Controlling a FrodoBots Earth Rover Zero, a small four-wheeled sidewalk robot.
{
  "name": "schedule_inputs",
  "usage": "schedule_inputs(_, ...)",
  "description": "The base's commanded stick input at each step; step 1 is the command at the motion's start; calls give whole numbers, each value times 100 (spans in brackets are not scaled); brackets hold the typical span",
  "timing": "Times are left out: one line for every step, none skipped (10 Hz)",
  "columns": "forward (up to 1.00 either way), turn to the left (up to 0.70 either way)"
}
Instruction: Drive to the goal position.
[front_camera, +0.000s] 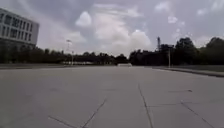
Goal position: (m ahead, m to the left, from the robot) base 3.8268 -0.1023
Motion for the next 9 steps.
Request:
schedule_inputs(50,-2)
schedule_inputs(50,-2)
schedule_inputs(50,-2)
schedule_inputs(50,-2)
schedule_inputs(50,-2)
schedule_inputs(50,-2)
schedule_inputs(50,-2)
schedule_inputs(50,-2)
schedule_inputs(50,-2)
